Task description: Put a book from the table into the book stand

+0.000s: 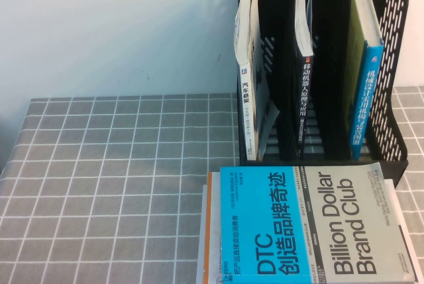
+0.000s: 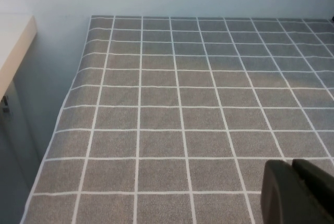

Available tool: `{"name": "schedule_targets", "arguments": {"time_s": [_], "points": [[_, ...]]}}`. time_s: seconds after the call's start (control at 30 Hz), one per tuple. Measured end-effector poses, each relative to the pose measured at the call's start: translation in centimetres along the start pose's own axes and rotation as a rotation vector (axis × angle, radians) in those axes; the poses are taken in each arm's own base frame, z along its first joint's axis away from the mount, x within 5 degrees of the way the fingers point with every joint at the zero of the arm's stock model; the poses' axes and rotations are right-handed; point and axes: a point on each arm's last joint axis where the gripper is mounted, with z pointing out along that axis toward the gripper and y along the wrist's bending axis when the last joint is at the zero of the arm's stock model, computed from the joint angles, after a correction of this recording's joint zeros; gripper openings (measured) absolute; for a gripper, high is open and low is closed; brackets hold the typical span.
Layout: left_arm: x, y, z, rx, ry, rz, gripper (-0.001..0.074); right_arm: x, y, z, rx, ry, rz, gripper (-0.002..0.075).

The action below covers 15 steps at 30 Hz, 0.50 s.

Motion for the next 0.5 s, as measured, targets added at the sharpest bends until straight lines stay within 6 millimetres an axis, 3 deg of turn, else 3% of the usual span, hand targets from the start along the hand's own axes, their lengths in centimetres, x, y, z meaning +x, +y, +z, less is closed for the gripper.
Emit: {"name": "schedule_targets", "arguments": {"time_s": [0.23,0.37,0.5], "points": [[0.0,0.0,0.0,0.000,0.002,0.000,-0.0003,0.1,-0.1,0.1,0.011,-0.012,0.004,-0.0004],[0.0,0.0,0.0,0.000,0.004,0.000,-0.0003,0.8,-1.1,0.1,0.192,-0.143,-0.051,-0.0004],[0.0,0.0,0.0,0.002,0.003,0.000,-0.0003,3.0,-2.2,0.1,0.423,-0.229,-0.036,-0.0004]]}}
